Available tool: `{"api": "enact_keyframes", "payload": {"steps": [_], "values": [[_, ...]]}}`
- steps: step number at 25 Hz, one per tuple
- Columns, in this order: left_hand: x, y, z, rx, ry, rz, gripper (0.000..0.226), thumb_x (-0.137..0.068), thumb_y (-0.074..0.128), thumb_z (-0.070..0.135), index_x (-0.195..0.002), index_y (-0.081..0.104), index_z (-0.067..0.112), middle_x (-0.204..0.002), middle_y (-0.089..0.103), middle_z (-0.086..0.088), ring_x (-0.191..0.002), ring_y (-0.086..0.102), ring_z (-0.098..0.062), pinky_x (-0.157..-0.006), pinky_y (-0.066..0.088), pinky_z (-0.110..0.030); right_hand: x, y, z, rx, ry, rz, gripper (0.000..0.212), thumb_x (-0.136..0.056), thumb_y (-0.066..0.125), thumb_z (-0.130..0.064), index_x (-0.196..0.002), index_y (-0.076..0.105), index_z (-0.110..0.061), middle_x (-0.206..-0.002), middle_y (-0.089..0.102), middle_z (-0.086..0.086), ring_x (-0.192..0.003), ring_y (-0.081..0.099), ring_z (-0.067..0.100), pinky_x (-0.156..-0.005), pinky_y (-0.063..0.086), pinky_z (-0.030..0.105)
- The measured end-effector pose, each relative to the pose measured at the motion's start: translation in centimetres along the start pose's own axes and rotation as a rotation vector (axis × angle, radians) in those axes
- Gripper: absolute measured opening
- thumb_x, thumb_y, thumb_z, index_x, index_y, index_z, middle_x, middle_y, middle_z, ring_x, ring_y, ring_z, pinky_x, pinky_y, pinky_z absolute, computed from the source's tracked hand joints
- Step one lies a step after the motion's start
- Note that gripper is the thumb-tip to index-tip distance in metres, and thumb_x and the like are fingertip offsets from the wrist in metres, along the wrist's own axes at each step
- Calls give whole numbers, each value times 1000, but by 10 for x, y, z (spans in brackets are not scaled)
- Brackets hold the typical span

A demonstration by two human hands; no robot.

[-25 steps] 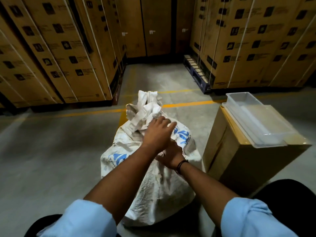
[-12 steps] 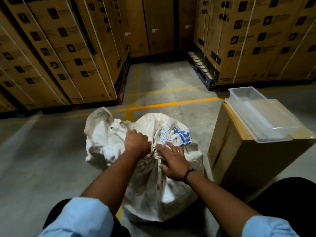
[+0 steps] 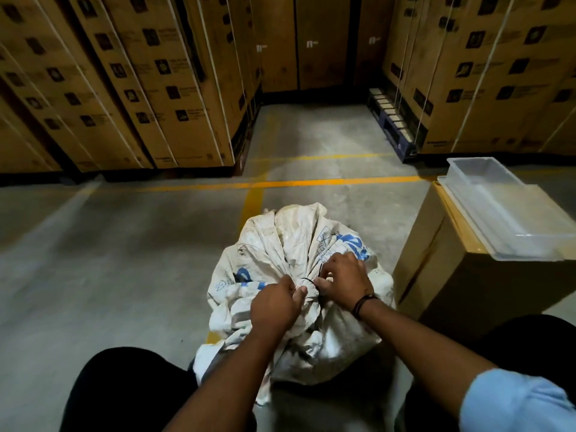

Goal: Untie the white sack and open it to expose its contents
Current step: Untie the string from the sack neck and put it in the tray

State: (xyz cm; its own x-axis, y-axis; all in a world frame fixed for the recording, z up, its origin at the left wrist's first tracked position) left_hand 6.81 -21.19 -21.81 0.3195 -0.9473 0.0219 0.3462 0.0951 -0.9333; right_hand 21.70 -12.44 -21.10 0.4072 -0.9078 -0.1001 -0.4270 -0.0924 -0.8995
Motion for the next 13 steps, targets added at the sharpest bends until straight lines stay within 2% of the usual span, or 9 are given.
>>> {"api": "enact_keyframes", "payload": {"steps": [3, 5, 6, 9, 11, 13], "values": [[2, 2, 10, -37, 64, 22, 39, -95, 47, 57, -100, 61, 21, -97, 71, -7, -96, 66, -31, -72, 48, -36, 8, -6, 12, -272, 199, -60, 6, -69, 72, -22, -66, 72, -16, -71, 71, -2, -72, 63, 12, -67, 53, 29], [5, 6, 17, -36, 77, 16, 40, -95, 47, 56, -100, 61, 19, -97, 70, -8, -95, 66, -33, -75, 52, -38, 16, -4, 23, -403, 362, -85, 6, -70, 73, -17, -65, 72, -15, -68, 72, -2, -65, 64, 10, -57, 48, 22], [6, 8, 21, -40, 86, 22, 40, -95, 46, 55, -100, 61, 19, -96, 70, -9, -94, 67, -33, -75, 53, -39, 20, 0, 30, -477, 446, -81, 7, -71, 74, -19, -65, 73, -15, -67, 73, -1, -65, 65, 12, -58, 49, 23], [5, 9, 25, -16, 86, 33, 43, -97, 45, 55, -96, 65, 18, -91, 70, -9, -89, 67, -32, -71, 52, -37, 32, 14, 41, -710, 645, -54, 16, -67, 79, -28, -65, 74, -12, -67, 75, 2, -68, 71, 22, -69, 58, 38], [0, 2, 27, -82, 143, 86, 44, -96, 47, 53, -90, 69, 16, -86, 70, -8, -85, 66, -30, -71, 50, -36, 34, 22, 41, -777, 687, -75, 18, -70, 81, -24, -63, 71, -11, -69, 73, 4, -68, 66, 23, -74, 58, 41], [-7, -5, 36, -206, 268, 149, 34, -90, 55, 46, -89, 72, 17, -89, 70, -6, -89, 63, -29, -76, 49, -37, 33, 27, 39, -807, 677, -87, 17, -69, 81, -19, -61, 67, -13, -68, 68, 6, -69, 62, 22, -77, 57, 46]]}}
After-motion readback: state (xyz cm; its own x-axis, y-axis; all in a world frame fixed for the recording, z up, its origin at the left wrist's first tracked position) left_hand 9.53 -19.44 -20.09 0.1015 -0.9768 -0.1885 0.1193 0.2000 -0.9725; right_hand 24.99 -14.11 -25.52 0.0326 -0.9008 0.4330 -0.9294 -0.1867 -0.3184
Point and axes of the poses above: each hand's wrist, its own x-axis away from the middle knuckle, its own y-axis out of the palm, z = x × y, the point moved 5 cm from there along -x, towards the middle knuckle
